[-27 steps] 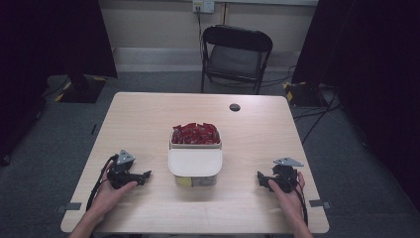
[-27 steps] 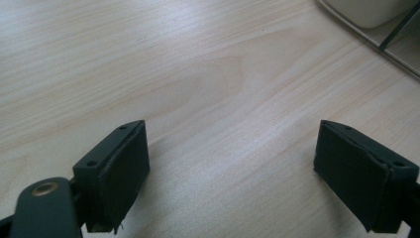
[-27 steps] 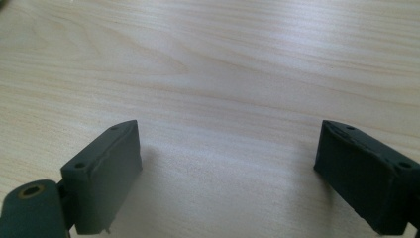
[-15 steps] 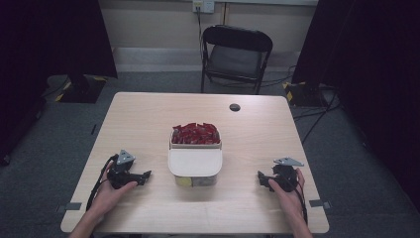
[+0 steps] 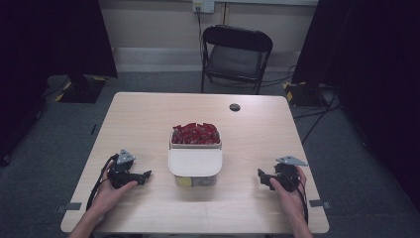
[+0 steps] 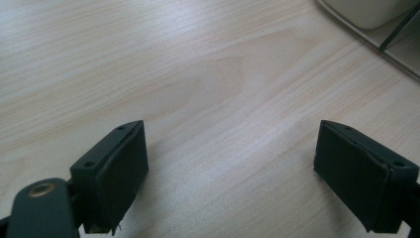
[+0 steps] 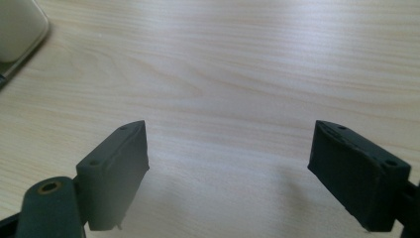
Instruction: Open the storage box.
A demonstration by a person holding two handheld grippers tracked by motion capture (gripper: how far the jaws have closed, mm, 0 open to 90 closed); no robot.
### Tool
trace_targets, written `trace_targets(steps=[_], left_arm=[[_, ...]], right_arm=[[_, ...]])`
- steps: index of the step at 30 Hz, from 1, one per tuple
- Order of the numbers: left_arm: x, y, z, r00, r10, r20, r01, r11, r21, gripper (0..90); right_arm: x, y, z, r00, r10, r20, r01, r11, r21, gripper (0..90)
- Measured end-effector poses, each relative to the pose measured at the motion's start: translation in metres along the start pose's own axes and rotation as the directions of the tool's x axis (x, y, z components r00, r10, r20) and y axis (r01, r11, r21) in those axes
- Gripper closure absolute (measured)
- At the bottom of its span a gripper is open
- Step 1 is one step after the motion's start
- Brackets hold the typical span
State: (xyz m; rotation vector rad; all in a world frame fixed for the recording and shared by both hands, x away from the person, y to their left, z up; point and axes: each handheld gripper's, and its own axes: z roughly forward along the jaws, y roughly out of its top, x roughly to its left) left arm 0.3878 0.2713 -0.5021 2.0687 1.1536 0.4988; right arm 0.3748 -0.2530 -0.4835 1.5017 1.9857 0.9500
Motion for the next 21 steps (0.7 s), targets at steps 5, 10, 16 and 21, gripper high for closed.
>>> trace_targets(steps=[5, 10, 16, 21], left_arm=[[0.000, 0.000, 0.000, 1.0000, 0.000, 0.000, 0.000, 1.0000, 0.000, 13.0], [0.000, 0.000, 0.000, 1.0000, 0.000, 0.000, 0.000, 1.0000, 0.000, 13.0], [0.000, 0.000, 0.000, 1.0000, 0.004, -0.003, -0.004, 1.0000, 0.002, 12.9], [0.000, 0.000, 0.000, 1.0000, 0.005, -0.002, -0.005, 1.0000, 0.001, 12.9]], right_arm=[[0.002, 0.003, -0.004, 0.9982, 0.018, -0.057, -0.019, 1.000, -0.008, 15.0], [0.011, 0.007, -0.009, 0.9978, 0.005, -0.066, -0.006, 1.000, -0.016, 14.9], [0.022, 0.010, -0.011, 0.9931, -0.023, -0.115, 0.021, 1.000, -0.018, 14.7], [0.032, 0.014, -0.013, 0.9896, -0.041, -0.138, 0.037, 0.999, -0.030, 14.8]])
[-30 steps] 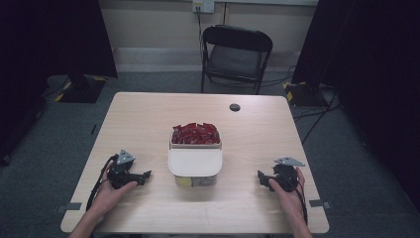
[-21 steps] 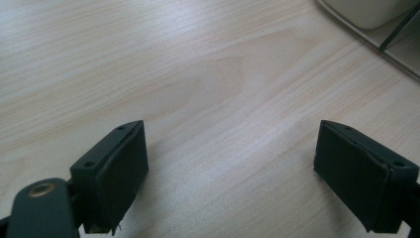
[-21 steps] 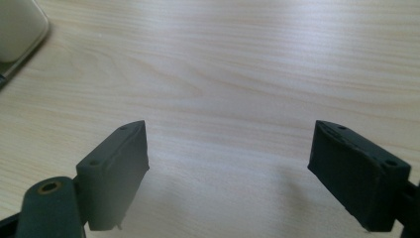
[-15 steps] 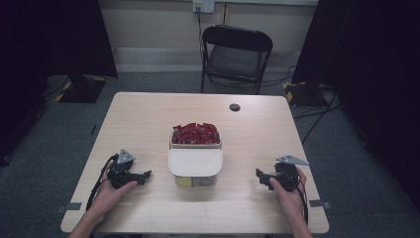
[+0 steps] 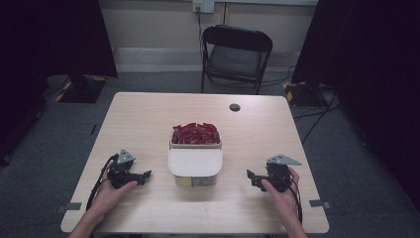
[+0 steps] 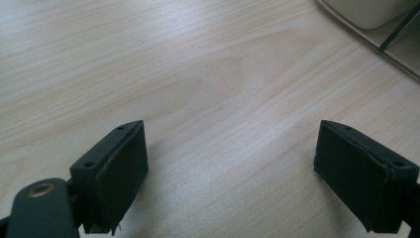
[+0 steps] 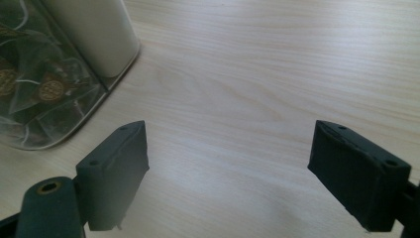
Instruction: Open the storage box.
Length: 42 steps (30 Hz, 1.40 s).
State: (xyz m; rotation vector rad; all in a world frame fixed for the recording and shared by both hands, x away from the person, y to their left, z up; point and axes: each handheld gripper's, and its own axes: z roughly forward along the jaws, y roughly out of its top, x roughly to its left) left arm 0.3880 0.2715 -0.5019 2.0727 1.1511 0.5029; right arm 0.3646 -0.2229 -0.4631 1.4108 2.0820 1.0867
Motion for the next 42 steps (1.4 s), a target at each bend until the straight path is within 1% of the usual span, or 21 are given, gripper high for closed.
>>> trace_targets(steps=[1, 5, 7, 10, 13, 17, 20, 23, 28, 29, 31, 32, 35, 37, 42], left_arm=[[0.000, 0.000, 0.000, 1.0000, 0.000, 0.000, 0.000, 1.0000, 0.000, 12.9], [0.000, 0.000, 0.000, 1.0000, 0.000, 0.000, 0.000, 1.0000, 0.000, 12.9], [0.000, 0.000, 0.000, 1.0000, -0.001, 0.000, 0.001, 1.0000, -0.001, 12.9], [0.000, 0.000, 0.000, 1.0000, 0.000, 0.000, 0.000, 1.0000, 0.000, 12.9], [0.000, 0.000, 0.000, 1.0000, 0.000, 0.000, 0.000, 1.0000, 0.000, 12.9], [0.000, 0.000, 0.000, 1.0000, 0.000, 0.000, 0.000, 1.0000, 0.000, 12.9], [0.000, 0.000, 0.000, 1.0000, 0.000, 0.000, 0.000, 1.0000, 0.000, 13.0], [0.000, 0.000, 0.000, 1.0000, 0.000, 0.000, 0.000, 1.0000, 0.000, 12.9], [0.000, 0.000, 0.000, 1.0000, 0.001, 0.000, -0.001, 1.0000, 0.000, 13.0], [0.000, 0.000, 0.000, 1.0000, 0.000, 0.000, 0.000, 1.0000, 0.000, 12.9], [0.000, 0.000, 0.000, 1.0000, 0.000, -0.001, 0.000, 1.0000, -0.001, 12.9], [0.000, 0.000, 0.000, 1.0000, 0.000, 0.000, 0.000, 1.0000, 0.000, 12.9], [0.000, 0.000, 0.000, 1.0000, -0.001, 0.000, 0.001, 1.0000, -0.001, 12.9], [0.000, 0.000, 0.000, 1.0000, -0.001, 0.000, 0.001, 1.0000, 0.000, 12.9], [0.000, 0.000, 0.000, 1.0000, 0.000, 0.000, 0.000, 1.0000, 0.000, 13.0]], right_arm=[[0.000, 0.000, 0.000, 1.0000, 0.000, 0.000, 0.000, 1.000, 0.000, 14.8], [0.011, 0.002, -0.002, 0.9994, -0.026, -0.025, 0.026, 1.000, -0.009, 14.8], [0.013, 0.003, -0.002, 0.9993, -0.029, -0.024, 0.028, 1.000, -0.012, 14.8], [0.019, 0.005, -0.002, 0.9981, -0.041, -0.047, 0.040, 0.999, -0.013, 14.8], [0.022, 0.006, -0.003, 0.9978, -0.043, -0.049, 0.043, 0.999, -0.015, 14.8], [0.026, 0.008, -0.003, 0.9966, -0.050, -0.066, 0.049, 0.999, -0.021, 14.8], [0.028, 0.009, -0.004, 0.9965, -0.047, -0.069, 0.045, 0.999, -0.024, 14.8], [0.034, 0.011, -0.005, 0.9954, -0.052, -0.081, 0.050, 0.998, -0.033, 14.8], [0.044, 0.016, -0.006, 0.9917, -0.071, -0.107, 0.066, 0.997, -0.042, 14.8], [0.048, 0.018, -0.005, 0.9904, -0.083, -0.110, 0.078, 0.996, -0.052, 14.8], [0.049, 0.019, -0.005, 0.9899, -0.083, -0.115, 0.077, 0.996, -0.053, 14.8], [0.053, 0.020, -0.005, 0.9883, -0.094, -0.120, 0.087, 0.994, -0.059, 14.8], [0.056, 0.021, -0.005, 0.9867, -0.099, -0.129, 0.092, 0.994, -0.056, 14.7], [0.061, 0.022, -0.005, 0.9841, -0.114, -0.137, 0.107, 0.993, -0.056, 14.7], [0.069, 0.023, -0.005, 0.9810, -0.110, -0.160, 0.102, 0.993, -0.058, 14.5]])
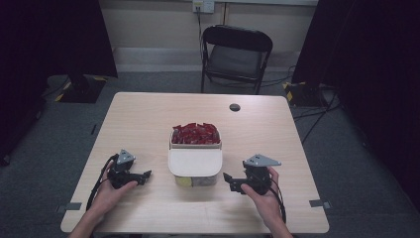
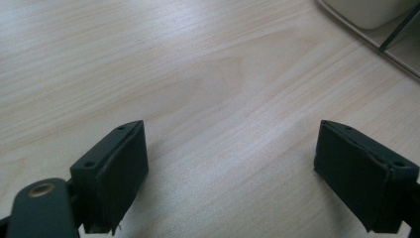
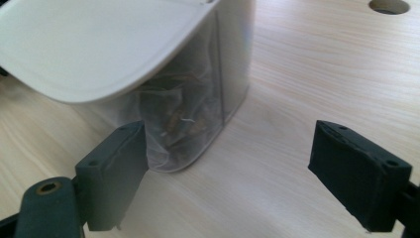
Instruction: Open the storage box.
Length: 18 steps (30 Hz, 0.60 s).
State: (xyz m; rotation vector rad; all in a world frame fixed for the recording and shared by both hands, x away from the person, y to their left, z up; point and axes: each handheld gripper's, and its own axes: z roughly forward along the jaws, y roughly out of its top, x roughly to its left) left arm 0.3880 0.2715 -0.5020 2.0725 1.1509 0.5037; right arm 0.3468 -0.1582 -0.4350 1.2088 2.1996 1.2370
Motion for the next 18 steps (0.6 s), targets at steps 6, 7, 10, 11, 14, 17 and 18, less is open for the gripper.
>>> trace_targets(steps=[6, 7, 10, 11, 14, 17, 18], left_arm=[[0.000, 0.000, 0.000, 1.0000, 0.000, 0.000, 0.000, 1.0000, 0.000, 12.9], [0.000, 0.000, 0.000, 1.0000, 0.000, 0.000, 0.000, 1.0000, 0.000, 12.9], [0.000, 0.000, 0.000, 1.0000, 0.000, 0.000, 0.000, 1.0000, 0.000, 12.9], [0.000, 0.000, 0.000, 1.0000, 0.000, 0.000, 0.000, 1.0000, 0.000, 12.9], [0.000, 0.000, 0.000, 1.0000, 0.000, 0.000, 0.000, 1.0000, 0.000, 12.9], [0.000, 0.000, 0.000, 1.0000, 0.000, 0.000, 0.000, 1.0000, 0.000, 12.9], [0.000, 0.000, 0.000, 1.0000, 0.000, 0.000, 0.000, 1.0000, 0.000, 12.9]], right_arm=[[0.013, 0.001, 0.004, 0.9988, -0.029, -0.039, 0.030, 1.000, 0.004, 14.5], [0.015, 0.001, 0.005, 0.9984, -0.034, -0.045, 0.035, 0.999, 0.007, 14.5], [0.021, 0.001, 0.008, 0.9969, -0.046, -0.063, 0.047, 0.999, 0.011, 14.5], [0.025, 0.001, 0.010, 0.9957, -0.054, -0.076, 0.055, 0.998, 0.014, 14.5], [0.028, 0.001, 0.013, 0.9952, -0.056, -0.081, 0.058, 0.998, 0.017, 14.6], [0.030, 0.002, 0.018, 0.9944, -0.065, -0.083, 0.067, 0.997, 0.023, 14.6], [0.030, 0.003, 0.020, 0.9944, -0.063, -0.085, 0.065, 0.998, 0.022, 14.6]])
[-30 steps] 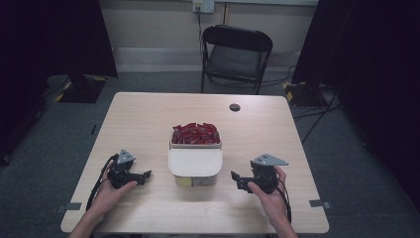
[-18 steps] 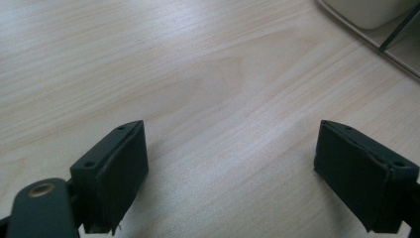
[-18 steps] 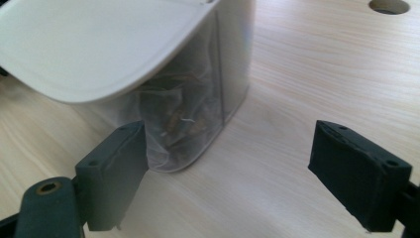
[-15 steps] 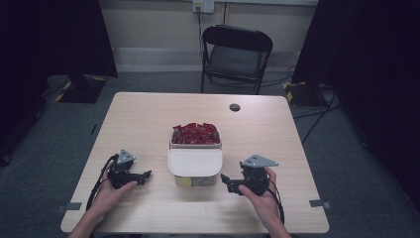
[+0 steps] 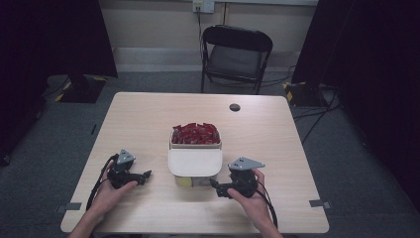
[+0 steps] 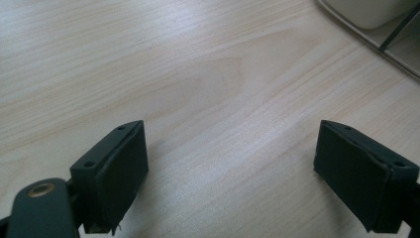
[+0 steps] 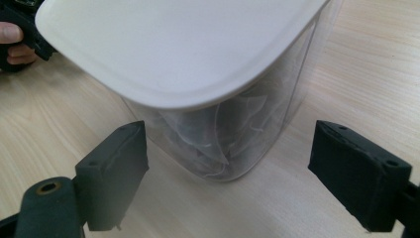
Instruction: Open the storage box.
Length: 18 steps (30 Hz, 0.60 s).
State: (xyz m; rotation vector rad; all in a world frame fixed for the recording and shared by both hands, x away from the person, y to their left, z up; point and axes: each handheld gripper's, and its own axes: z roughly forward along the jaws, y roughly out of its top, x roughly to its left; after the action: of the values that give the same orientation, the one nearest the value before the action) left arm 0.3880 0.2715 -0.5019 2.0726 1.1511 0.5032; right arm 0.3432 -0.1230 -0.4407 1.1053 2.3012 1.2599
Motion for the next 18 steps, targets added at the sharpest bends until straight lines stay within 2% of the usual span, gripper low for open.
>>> trace_targets(steps=[9, 18], left_arm=[[0.0000, 0.0000, 0.0000, 1.0000, 0.000, 0.000, 0.000, 1.0000, 0.000, 12.9], [-0.0001, 0.0000, 0.0001, 1.0000, -0.002, 0.000, 0.002, 1.0000, -0.001, 12.9]], right_arm=[[-0.0012, 0.0068, 0.0097, 1.0000, -0.004, -0.001, 0.004, 1.000, 0.005, 13.5], [-0.0027, 0.0105, 0.0049, 1.0000, -0.006, -0.003, 0.006, 1.000, -0.015, 12.0]])
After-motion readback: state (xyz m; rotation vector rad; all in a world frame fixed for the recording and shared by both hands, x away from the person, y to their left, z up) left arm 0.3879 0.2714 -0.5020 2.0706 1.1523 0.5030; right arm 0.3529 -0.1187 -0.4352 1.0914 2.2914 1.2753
